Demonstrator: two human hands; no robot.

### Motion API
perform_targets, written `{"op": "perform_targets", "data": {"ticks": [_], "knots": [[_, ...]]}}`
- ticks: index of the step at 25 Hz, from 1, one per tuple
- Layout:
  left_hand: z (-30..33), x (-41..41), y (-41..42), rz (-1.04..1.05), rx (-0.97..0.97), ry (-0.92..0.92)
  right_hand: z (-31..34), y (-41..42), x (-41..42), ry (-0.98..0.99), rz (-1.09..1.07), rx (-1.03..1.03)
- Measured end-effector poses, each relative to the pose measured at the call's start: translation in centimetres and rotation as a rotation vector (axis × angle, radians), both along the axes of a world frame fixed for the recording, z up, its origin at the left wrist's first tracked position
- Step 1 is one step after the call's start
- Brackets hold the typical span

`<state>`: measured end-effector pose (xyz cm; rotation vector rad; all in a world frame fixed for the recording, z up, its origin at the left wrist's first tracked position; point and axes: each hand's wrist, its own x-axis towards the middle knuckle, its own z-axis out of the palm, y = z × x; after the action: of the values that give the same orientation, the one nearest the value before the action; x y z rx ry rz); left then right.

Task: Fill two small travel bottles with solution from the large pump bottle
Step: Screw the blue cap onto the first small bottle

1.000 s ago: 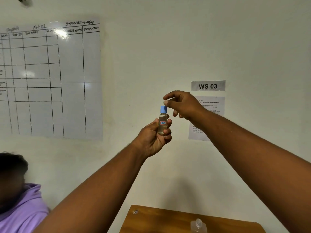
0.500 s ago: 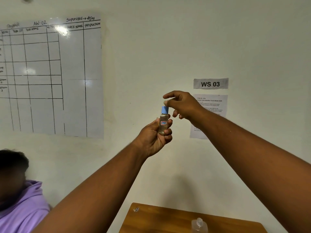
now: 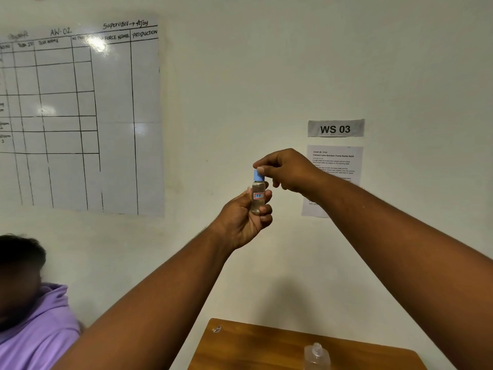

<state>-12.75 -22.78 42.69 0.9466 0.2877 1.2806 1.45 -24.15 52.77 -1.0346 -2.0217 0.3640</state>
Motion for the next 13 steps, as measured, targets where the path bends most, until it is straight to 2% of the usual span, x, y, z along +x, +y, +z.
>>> {"op": "perform_targets", "data": {"ticks": [8,10,13], "knots": [[-2.8,0.1,1.1,0.038,-0.015,0.109,-2.3,1.6,0.2,-0.111,-0.002,-0.035],[-3.9,0.1,1.5,0.091,-0.036,0.206,-3.6,2.3,0.3,-0.145,-0.012,-0.033],[-6.9,0.0,2.9,0.240,-0.096,0.465,-7.0,3.9,0.5,-0.197,-0.049,-0.041]]}}
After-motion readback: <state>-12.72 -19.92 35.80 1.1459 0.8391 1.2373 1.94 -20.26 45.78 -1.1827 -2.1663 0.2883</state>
